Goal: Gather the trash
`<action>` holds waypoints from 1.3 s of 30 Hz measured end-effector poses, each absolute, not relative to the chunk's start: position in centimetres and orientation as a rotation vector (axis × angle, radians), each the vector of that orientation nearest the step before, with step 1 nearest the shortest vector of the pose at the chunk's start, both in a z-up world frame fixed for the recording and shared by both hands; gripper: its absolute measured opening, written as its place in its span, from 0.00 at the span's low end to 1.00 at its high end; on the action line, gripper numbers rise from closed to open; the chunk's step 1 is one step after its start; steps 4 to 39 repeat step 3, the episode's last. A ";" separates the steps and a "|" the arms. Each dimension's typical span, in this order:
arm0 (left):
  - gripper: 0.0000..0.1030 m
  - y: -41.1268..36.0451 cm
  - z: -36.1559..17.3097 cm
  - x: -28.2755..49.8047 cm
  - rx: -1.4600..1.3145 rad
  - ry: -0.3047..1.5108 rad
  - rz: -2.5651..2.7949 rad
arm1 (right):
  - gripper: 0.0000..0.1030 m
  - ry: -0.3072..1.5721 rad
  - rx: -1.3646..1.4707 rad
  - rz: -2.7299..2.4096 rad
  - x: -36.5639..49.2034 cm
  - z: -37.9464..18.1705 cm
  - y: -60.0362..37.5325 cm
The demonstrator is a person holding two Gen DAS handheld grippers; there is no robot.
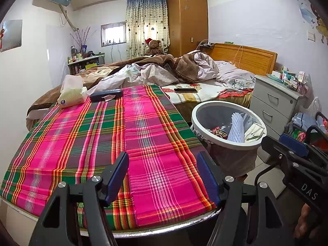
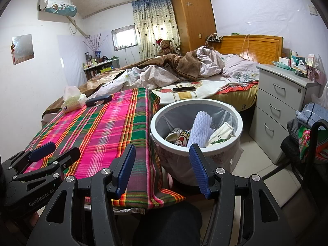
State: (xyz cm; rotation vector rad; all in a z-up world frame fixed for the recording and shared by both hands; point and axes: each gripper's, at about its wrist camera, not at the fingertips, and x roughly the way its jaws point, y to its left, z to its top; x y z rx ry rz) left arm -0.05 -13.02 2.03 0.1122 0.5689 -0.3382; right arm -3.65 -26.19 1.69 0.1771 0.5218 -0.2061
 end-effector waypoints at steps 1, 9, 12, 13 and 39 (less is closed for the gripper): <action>0.68 -13.0 2.1 -0.1 0.112 0.568 -0.338 | 0.55 0.522 0.177 -0.206 -3.6 1.7 -26.1; 0.68 -13.1 2.1 -0.1 0.113 0.569 -0.335 | 0.55 0.522 0.177 -0.206 -3.6 1.7 -26.2; 0.68 -13.1 2.1 -0.1 0.113 0.569 -0.335 | 0.55 0.522 0.177 -0.206 -3.6 1.7 -26.2; 0.68 -13.1 2.1 -0.1 0.113 0.569 -0.335 | 0.55 0.522 0.177 -0.206 -3.6 1.7 -26.2; 0.68 -13.1 2.1 -0.1 0.113 0.569 -0.335 | 0.55 0.522 0.177 -0.206 -3.6 1.7 -26.2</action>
